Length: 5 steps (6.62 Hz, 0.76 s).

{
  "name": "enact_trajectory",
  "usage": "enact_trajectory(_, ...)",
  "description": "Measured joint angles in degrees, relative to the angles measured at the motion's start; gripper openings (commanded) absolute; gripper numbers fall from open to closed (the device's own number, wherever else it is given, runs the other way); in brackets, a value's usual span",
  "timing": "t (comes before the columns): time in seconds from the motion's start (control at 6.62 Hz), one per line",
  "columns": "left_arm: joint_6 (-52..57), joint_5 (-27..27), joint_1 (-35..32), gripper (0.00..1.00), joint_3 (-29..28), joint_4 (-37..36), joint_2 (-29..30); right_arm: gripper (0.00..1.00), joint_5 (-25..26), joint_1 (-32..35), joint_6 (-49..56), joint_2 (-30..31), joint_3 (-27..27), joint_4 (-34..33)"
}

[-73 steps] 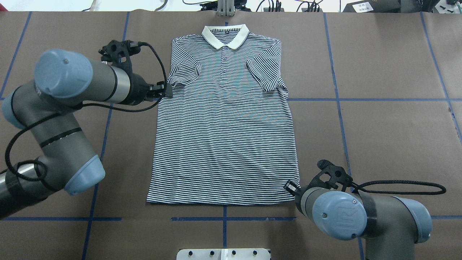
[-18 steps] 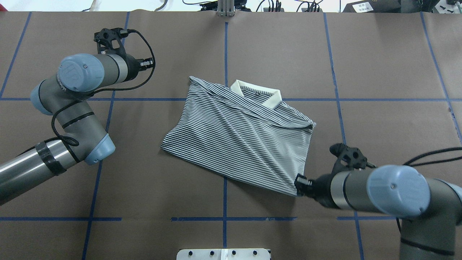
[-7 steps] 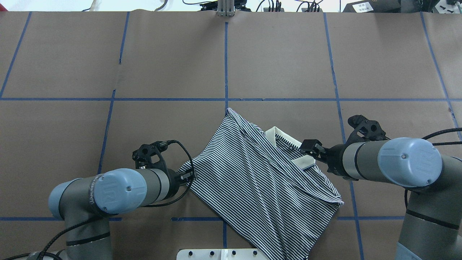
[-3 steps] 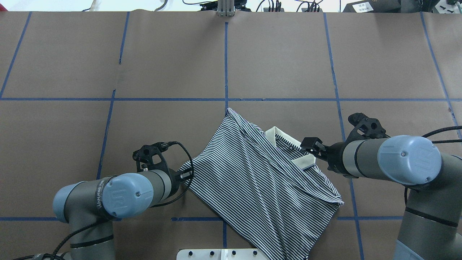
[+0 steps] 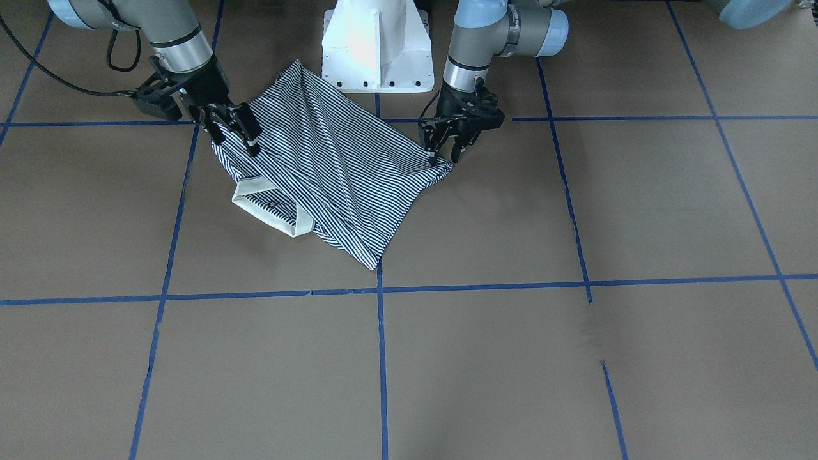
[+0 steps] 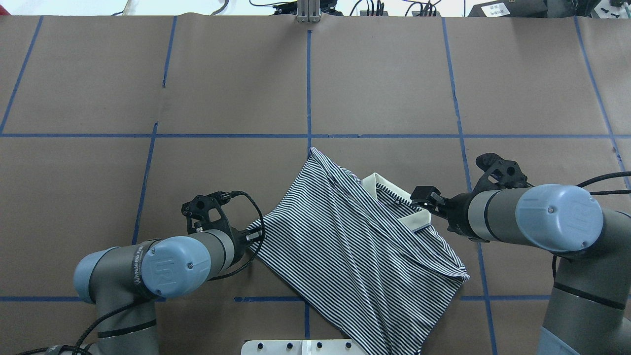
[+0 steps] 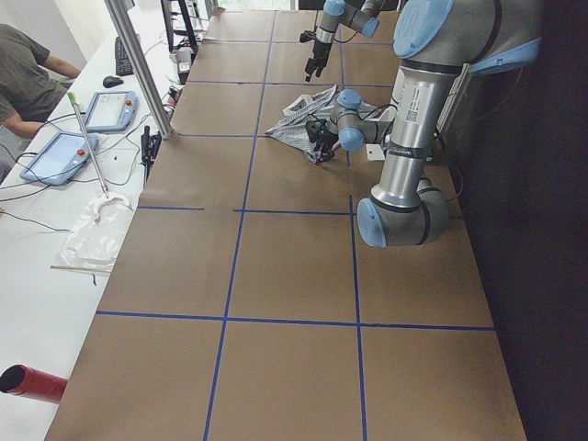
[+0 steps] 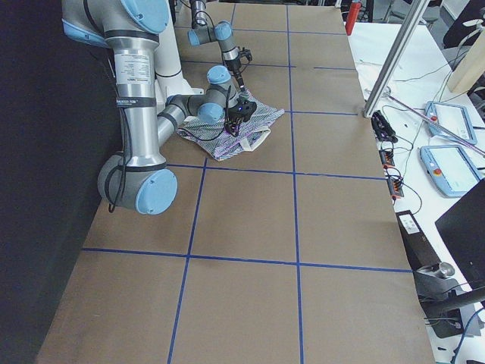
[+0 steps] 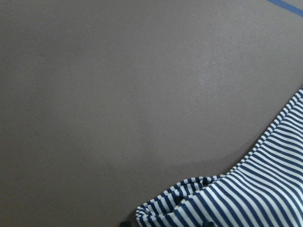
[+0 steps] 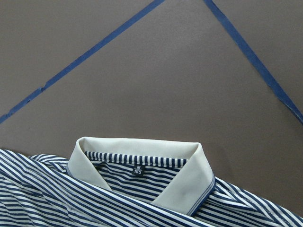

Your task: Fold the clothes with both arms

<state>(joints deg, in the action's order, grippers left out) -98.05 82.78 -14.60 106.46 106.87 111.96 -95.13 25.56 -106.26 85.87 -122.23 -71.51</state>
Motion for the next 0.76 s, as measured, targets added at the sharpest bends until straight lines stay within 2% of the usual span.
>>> enact_trajectory(0.15,0.0,-0.1,0.0,0.46,-0.4,0.0,0.0,1.00,0.0,0.0,0.0,0.0,0.0,0.0)
enact_trajectory(0.3,0.0,-0.2,0.0,0.11,-0.7,0.1,0.0,1.00,0.0,0.0,0.0,0.0,0.0,0.0)
enact_trajectory(0.45,0.1,-0.2,-0.1,0.00,-1.0,0.1,0.0,1.00,0.0,0.0,0.0,0.0,0.1,0.0)
enact_trajectory(0.76,1.7,-0.2,-0.8,0.00,-0.9,0.1,0.0,1.00,0.0,-0.1,0.0,0.0,0.3,0.0)
